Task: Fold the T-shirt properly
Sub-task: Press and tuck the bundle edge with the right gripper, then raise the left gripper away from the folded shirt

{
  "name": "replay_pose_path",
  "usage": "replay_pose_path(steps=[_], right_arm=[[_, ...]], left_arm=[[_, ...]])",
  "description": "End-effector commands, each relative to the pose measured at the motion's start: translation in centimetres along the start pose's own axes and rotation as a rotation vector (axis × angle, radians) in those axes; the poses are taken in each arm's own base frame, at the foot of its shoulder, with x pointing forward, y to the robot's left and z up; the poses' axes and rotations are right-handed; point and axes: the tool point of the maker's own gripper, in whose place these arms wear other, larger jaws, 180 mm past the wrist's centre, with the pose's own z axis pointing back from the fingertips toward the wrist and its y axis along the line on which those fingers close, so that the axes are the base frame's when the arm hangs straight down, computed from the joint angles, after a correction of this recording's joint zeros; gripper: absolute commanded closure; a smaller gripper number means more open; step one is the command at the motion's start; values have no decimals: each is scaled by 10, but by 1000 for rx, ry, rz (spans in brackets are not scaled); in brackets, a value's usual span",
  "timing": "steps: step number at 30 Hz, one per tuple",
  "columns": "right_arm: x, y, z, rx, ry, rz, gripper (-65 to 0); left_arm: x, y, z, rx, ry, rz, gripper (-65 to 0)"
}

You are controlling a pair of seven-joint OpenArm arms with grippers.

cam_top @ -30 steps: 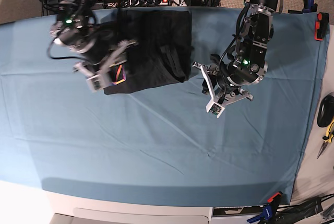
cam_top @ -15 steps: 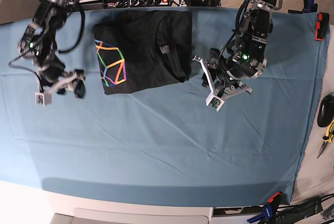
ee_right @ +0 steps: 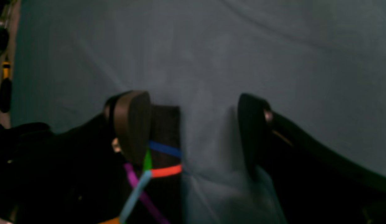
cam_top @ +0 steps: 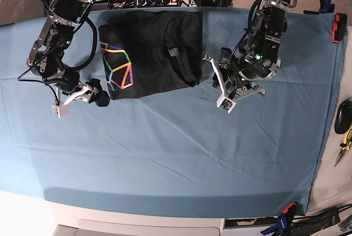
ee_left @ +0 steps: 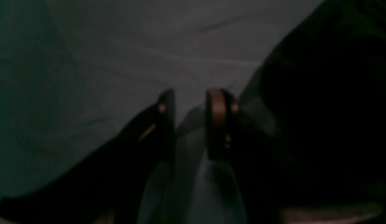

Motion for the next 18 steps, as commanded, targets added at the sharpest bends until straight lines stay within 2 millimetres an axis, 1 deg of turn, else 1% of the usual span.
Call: replay_pose_path(steps=[1, 7, 10, 12, 13, 14, 17, 18], right_arm=[[17, 9, 1, 27, -41, 39, -430], [-3, 36, -23, 59, 73, 144, -430], [-9, 40, -28, 58, 104, 174, -429], [-10, 40, -28, 57, 106, 176, -428], [-10, 39, -28, 55, 106, 177, -417], [-10, 38, -28, 51, 106, 177, -388], [-12, 36, -28, 39, 119, 181, -237], [-13, 35, -27, 35, 124, 184, -199]], left_arm=[[15, 3, 4, 4, -49, -7, -185], [15, 3, 4, 4, -49, -8, -185], [15, 3, 4, 4, -49, -7, -185], [15, 3, 4, 4, -49, -7, -185], [15, 3, 4, 4, -48, -8, -185], [15, 3, 4, 4, -45, -8, -185], [10, 11, 5, 26, -32, -3, -185], [8, 16, 6, 41, -26, 10, -185]])
